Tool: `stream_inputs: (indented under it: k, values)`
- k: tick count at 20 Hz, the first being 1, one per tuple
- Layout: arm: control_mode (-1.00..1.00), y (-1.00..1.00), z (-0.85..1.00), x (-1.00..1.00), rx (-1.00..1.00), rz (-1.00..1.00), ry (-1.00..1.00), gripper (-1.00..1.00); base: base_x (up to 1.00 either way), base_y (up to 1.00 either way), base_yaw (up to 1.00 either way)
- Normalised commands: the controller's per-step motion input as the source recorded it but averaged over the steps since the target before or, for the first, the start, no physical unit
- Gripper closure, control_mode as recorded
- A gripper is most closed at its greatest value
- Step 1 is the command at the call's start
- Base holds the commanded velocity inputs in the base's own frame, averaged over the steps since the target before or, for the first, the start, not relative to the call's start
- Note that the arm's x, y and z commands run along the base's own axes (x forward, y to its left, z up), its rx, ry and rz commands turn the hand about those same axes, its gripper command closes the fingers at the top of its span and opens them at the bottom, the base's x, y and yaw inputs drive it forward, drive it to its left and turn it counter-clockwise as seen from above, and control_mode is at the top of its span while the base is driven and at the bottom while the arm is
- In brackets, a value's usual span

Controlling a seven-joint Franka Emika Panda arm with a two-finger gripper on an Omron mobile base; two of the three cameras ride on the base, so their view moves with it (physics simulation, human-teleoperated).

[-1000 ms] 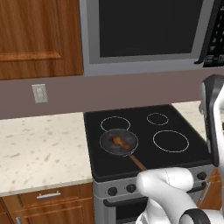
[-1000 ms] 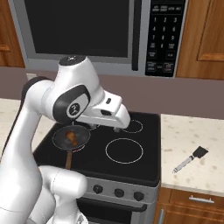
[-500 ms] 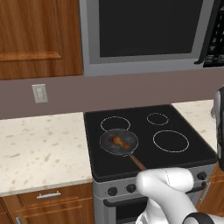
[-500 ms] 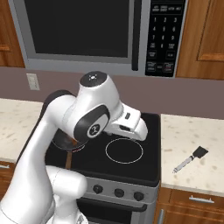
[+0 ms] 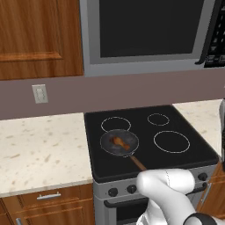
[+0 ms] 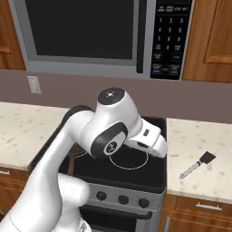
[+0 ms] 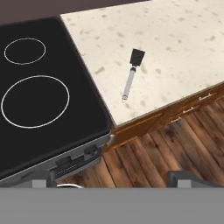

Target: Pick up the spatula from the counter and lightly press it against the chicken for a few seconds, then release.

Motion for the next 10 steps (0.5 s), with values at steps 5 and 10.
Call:
stream_inputs:
  k: [5,10]
  values:
    - [-1.00,-0.38,-0.14,0.00,0.01,-0.05,0.01,-1.00,0.00,0.00,0.00]
    - [-1.00,-0.11,-0.11,0.01,0.00,0.00,-0.01,-1.00,0.00,0.00,0.00]
